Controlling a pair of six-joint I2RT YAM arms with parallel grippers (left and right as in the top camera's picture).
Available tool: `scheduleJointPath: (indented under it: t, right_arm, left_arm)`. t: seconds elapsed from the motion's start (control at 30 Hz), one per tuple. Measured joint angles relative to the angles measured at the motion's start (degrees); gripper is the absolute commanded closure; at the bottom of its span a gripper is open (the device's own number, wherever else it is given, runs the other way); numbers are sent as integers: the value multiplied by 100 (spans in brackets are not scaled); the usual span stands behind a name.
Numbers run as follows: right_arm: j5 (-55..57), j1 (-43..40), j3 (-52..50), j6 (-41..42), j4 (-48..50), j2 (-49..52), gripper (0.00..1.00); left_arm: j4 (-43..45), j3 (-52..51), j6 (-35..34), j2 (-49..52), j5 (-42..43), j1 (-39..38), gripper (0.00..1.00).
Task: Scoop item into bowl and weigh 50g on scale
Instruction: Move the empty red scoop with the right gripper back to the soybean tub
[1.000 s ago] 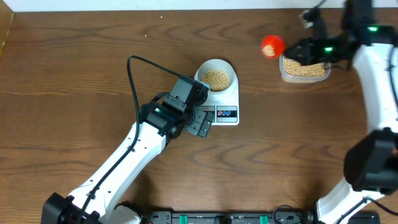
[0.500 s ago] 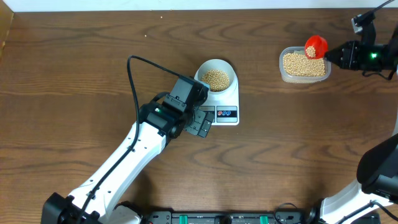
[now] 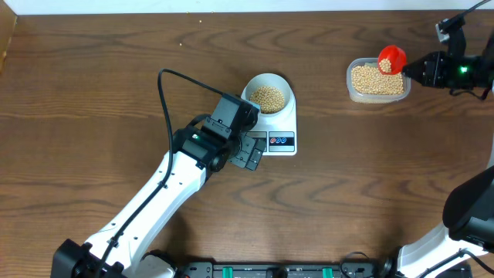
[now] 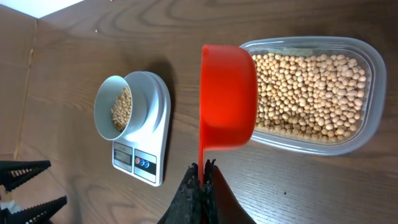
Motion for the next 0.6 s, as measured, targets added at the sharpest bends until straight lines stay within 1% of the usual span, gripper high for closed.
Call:
scheduleJointPath:
  t: [0.33, 0.6]
  right_arm:
    - [149, 0, 0, -83, -160, 0, 99]
    - [166, 0, 0, 81, -212, 0, 99]
  left_arm:
    - [0, 0, 0, 0, 0, 0, 4]
    - [0, 0, 0, 0, -2, 0, 4]
